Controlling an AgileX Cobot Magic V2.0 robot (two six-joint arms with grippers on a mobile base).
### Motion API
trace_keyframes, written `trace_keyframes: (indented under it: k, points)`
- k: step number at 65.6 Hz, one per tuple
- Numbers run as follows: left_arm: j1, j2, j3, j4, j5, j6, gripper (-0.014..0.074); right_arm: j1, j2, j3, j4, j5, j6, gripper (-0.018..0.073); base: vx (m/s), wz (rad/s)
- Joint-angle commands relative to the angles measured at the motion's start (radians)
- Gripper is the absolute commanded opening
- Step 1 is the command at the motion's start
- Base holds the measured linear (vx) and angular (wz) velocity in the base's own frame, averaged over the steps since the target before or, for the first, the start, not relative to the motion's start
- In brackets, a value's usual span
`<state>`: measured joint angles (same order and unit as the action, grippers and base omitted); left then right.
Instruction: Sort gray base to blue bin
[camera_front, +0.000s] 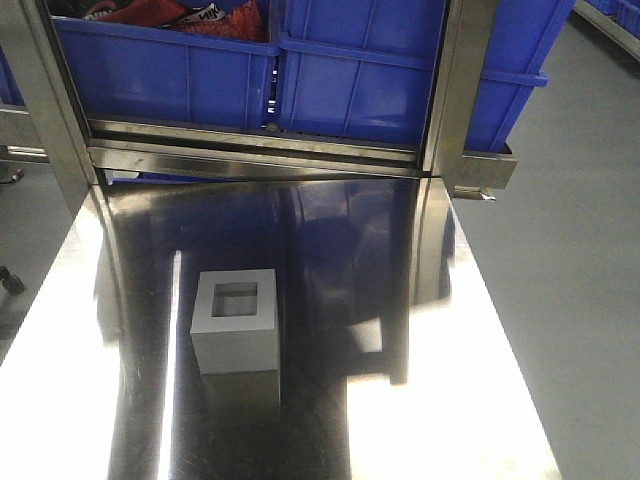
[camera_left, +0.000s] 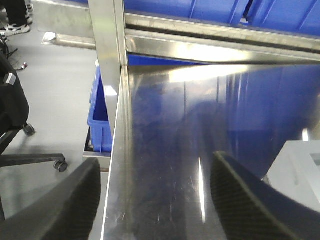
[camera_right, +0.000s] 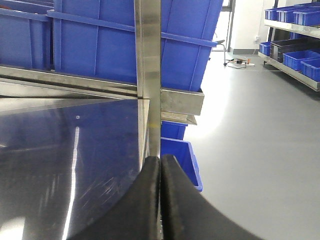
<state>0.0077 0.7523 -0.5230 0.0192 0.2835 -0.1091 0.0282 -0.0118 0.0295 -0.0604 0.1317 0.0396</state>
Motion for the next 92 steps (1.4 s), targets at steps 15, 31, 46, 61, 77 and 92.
trace_keyframes:
  k: [15, 31, 46, 61, 77, 92]
  points:
    - [-0.041, 0.091, -0.106, -0.096, 0.018, 0.008, 0.0462, -0.003, -0.012, 0.015, -0.006, -0.074, -0.006, -0.0009, 0.00, 0.00]
    - [-0.154, 0.230, -0.244, -0.215, 0.043, 0.090, 0.0462, -0.003, -0.012, 0.015, -0.006, -0.074, -0.006, -0.0009, 0.00, 0.00]
    - [-0.284, 0.384, -0.376, -0.297, 0.095, 0.184, 0.0466, -0.003, -0.012, 0.015, -0.006, -0.074, -0.006, -0.0009, 0.00, 0.00]
    - [-0.388, 0.528, -0.477, -0.293, 0.103, 0.184, 0.0531, -0.003, -0.012, 0.015, -0.006, -0.074, -0.006, -0.0009, 0.00, 0.00]
    - [-0.411, 0.641, -0.527, -0.292, 0.119, 0.176, 0.0543, -0.003, -0.012, 0.015, -0.006, -0.074, -0.006, -0.0009, 0.00, 0.00]
    - [-0.411, 0.713, -0.527, -0.290, 0.123, 0.142, 0.0543, -0.003, -0.012, 0.015, -0.006, -0.074, -0.006, -0.0009, 0.00, 0.00]
